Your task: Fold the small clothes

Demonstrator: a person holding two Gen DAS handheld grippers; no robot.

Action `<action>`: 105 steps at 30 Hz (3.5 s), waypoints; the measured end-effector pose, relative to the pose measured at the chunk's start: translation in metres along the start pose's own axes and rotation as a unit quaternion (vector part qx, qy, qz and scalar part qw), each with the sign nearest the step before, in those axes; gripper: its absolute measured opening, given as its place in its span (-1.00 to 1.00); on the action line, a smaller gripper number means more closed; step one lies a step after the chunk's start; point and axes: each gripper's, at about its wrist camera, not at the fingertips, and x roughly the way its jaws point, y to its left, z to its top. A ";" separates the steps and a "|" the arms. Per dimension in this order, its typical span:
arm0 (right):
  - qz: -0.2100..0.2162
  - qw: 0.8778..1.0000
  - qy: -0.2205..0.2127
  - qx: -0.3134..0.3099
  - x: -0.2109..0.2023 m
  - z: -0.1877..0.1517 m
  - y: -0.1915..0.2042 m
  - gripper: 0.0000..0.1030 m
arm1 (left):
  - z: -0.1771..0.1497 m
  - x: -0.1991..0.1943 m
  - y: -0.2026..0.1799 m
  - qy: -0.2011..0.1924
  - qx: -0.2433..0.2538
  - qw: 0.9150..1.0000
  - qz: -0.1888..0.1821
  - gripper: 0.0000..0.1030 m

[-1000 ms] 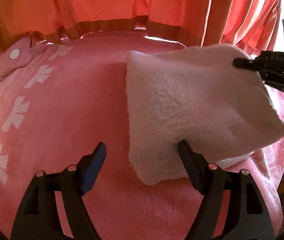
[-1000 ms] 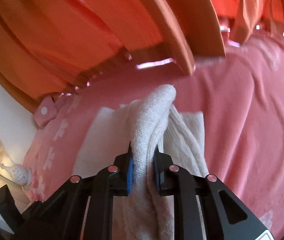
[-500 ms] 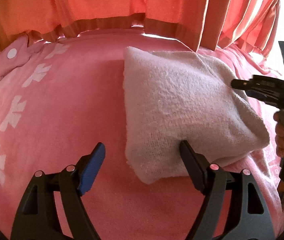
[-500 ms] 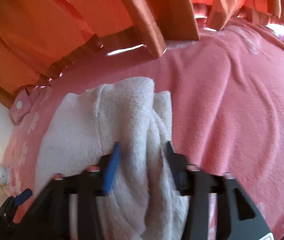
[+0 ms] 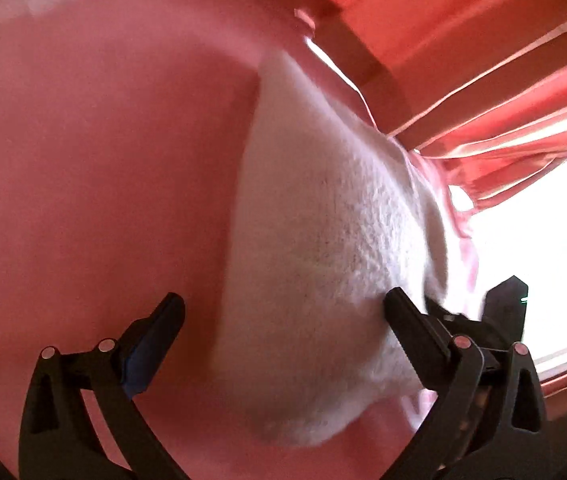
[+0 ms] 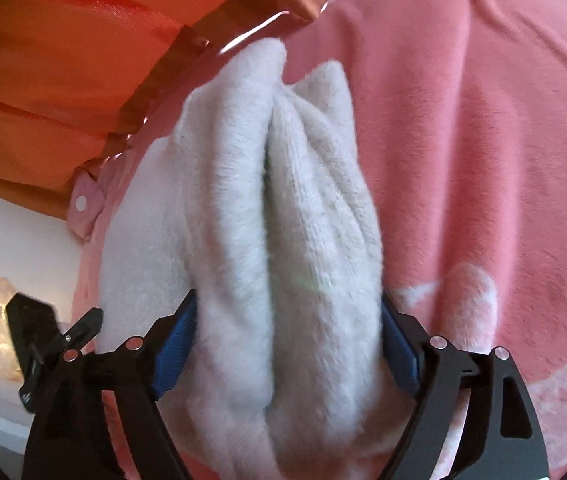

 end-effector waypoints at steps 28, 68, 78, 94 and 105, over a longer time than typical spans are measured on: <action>-0.046 0.986 -0.134 -0.087 0.064 0.031 0.184 -0.24 | 0.114 -0.099 0.060 -0.187 0.071 0.973 0.114 0.43; -0.044 0.985 -0.066 -0.151 0.125 0.069 0.195 -0.46 | 0.167 -0.066 0.084 -0.155 0.098 0.977 0.107 0.06; -0.144 0.950 -0.083 -0.263 0.103 0.003 0.232 -0.40 | 0.123 -0.078 0.062 -0.159 0.177 0.938 0.252 0.36; -0.128 0.937 -0.148 -0.289 0.072 -0.051 0.244 -0.40 | 0.066 -0.108 0.067 -0.177 0.139 0.944 0.240 0.42; -0.224 0.932 -0.099 -0.267 0.128 -0.009 0.217 -0.45 | 0.097 -0.066 0.109 -0.112 0.058 0.945 0.301 0.38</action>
